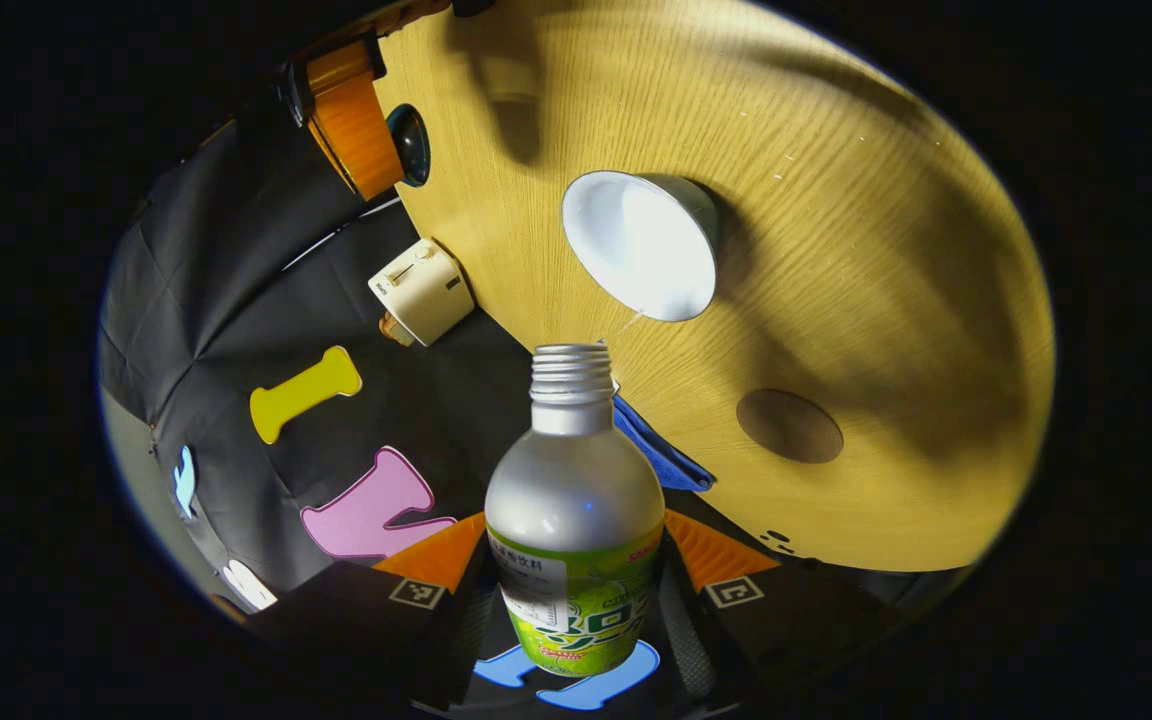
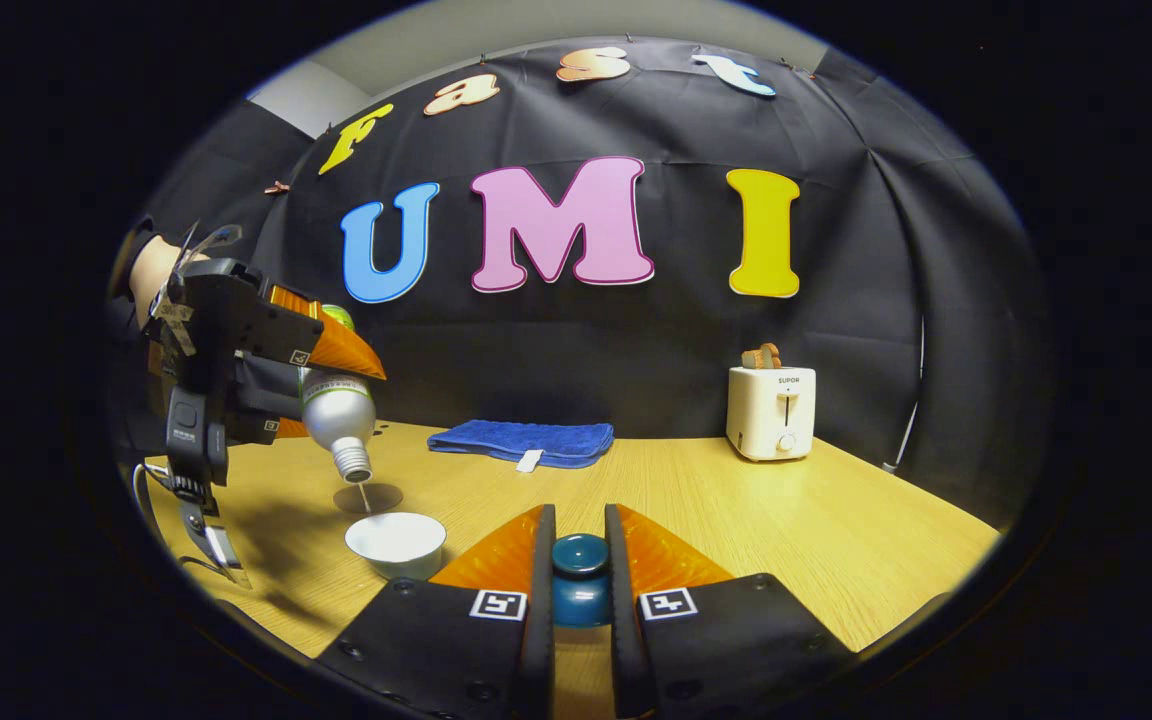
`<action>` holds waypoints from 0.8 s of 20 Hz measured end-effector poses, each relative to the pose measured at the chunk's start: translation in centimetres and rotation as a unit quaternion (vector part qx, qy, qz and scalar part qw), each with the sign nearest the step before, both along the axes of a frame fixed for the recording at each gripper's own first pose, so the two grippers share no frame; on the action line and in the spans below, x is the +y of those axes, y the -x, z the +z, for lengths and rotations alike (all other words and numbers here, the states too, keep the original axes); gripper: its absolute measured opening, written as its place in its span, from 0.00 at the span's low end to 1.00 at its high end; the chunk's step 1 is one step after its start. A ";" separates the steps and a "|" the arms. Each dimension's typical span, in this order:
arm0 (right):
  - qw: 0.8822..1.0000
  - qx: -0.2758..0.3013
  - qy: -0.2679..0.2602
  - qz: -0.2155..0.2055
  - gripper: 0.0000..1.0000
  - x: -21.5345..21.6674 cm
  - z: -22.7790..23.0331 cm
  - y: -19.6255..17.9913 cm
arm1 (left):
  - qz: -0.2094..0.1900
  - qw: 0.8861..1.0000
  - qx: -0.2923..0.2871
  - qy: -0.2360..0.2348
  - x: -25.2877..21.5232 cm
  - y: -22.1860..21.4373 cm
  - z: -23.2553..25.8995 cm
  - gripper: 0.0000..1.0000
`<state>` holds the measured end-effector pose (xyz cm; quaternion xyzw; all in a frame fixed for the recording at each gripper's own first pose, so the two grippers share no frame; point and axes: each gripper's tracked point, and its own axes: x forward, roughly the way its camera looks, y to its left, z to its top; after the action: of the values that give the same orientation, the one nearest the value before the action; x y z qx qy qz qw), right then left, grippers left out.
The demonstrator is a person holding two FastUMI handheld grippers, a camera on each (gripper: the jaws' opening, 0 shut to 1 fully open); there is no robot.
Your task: Open the teacup lid with one hand, grasp the water bottle and pour water into the teacup with the other hand; after pouring, place the water bottle on the coaster and then close the teacup lid.
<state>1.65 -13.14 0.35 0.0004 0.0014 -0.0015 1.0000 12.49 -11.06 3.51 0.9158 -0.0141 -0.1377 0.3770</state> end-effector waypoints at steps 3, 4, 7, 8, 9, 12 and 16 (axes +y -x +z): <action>1.000 0.000 0.000 0.000 0.27 0.0 0.0 0.0 | -0.006 1.000 -0.004 0.001 -0.2 0.0 0.0 0.79; 1.000 0.000 0.000 0.000 0.27 0.0 0.0 0.0 | -0.007 1.000 -0.005 0.002 -0.2 0.0 0.1 0.79; 1.000 0.000 0.000 0.000 0.27 0.0 0.0 0.0 | -0.012 1.000 -0.007 0.013 -0.3 0.0 0.0 0.79; 1.000 0.000 0.000 0.000 0.27 0.0 0.0 0.0 | -0.012 1.000 -0.007 0.021 -0.3 0.1 0.0 0.78; 1.000 0.000 0.000 0.000 0.27 0.0 0.0 0.0 | -0.013 0.999 -0.009 0.033 -0.3 0.2 -0.1 0.78; 1.000 0.000 0.000 0.000 0.27 0.0 0.0 0.0 | -0.017 0.993 -0.009 0.114 -0.7 0.7 0.5 0.78; 1.000 0.000 0.000 0.001 0.27 -0.1 0.0 0.0 | 0.016 0.936 -0.017 0.350 0.3 1.4 2.2 0.78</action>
<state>1.63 -13.19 0.39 0.0003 0.0013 -0.0009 1.0000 11.14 -10.73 5.70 0.7279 -0.0537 -0.1022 0.6759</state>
